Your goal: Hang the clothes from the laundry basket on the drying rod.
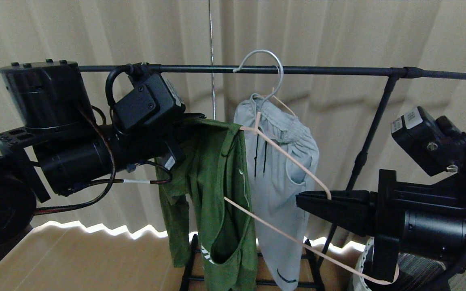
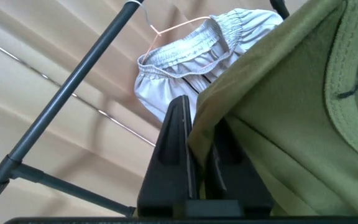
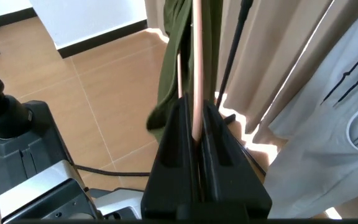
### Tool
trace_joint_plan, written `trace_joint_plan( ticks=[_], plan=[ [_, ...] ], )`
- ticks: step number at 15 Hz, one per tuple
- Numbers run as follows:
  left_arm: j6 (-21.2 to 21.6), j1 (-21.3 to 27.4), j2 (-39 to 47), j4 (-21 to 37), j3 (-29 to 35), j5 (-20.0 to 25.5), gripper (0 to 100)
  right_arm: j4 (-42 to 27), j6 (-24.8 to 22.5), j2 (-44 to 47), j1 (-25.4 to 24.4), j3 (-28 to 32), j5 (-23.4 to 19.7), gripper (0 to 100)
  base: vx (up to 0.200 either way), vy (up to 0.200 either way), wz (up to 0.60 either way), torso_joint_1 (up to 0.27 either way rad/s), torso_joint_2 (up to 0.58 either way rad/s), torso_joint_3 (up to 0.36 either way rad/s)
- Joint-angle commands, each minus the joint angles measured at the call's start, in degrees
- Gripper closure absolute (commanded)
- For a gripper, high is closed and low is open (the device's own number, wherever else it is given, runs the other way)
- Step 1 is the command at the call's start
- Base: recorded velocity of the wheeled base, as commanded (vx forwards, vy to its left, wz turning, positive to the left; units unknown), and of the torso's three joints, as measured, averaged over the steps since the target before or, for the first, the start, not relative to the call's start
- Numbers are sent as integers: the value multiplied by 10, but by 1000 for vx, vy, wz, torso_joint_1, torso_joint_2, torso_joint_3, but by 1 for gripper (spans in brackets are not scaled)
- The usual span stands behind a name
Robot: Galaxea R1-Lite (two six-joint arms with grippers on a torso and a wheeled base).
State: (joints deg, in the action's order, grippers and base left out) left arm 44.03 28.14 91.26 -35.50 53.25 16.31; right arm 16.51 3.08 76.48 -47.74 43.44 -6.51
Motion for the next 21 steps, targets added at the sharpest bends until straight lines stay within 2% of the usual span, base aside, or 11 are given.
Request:
trace_joint_plan(
  ticks=[1,4,5,7,9,13,15,16,17,19,21],
  plan=[
    [0,0,0,-1,-1,-1,100,0,0,0,1,1,0,100,0,0,0,0,0,0],
    [-4,0,6,-45,-10,-2,100,-2,-16,-1,5,-1,1,100,0,0,0,0,0,0],
    [-4,-6,10,-62,-12,-6,100,-1,-26,0,14,-4,3,0,0,0,0,0,0,0],
    [-4,-20,9,-60,-12,-30,100,0,-32,-1,26,-2,4,0,0,0,0,0,0,0],
    [-4,-24,7,-45,-12,-102,100,7,-48,-5,61,-2,4,0,0,0,0,0,0,0],
    [-28,-22,-6,54,10,-206,100,51,-73,-4,110,-7,5,0,0,0,0,0,0,0],
    [-162,-18,-20,211,95,-253,100,59,-82,-5,121,-12,5,0,0,0,0,0,0,0],
    [-174,-17,-21,226,103,-253,100,60,-82,-5,121,-12,5,0,0,0,0,0,0,0],
    [-279,-1,-25,318,168,-254,100,61,-82,-3,121,-20,4,0,0,0,0,0,0,0],
    [-337,10,-22,336,194,-254,100,61,-81,1,118,-24,4,0,0,0,0,0,0,0],
    [-341,17,-25,331,195,-253,100,61,-78,10,90,-26,2,0,0,0,0,0,0,0]
  ],
)
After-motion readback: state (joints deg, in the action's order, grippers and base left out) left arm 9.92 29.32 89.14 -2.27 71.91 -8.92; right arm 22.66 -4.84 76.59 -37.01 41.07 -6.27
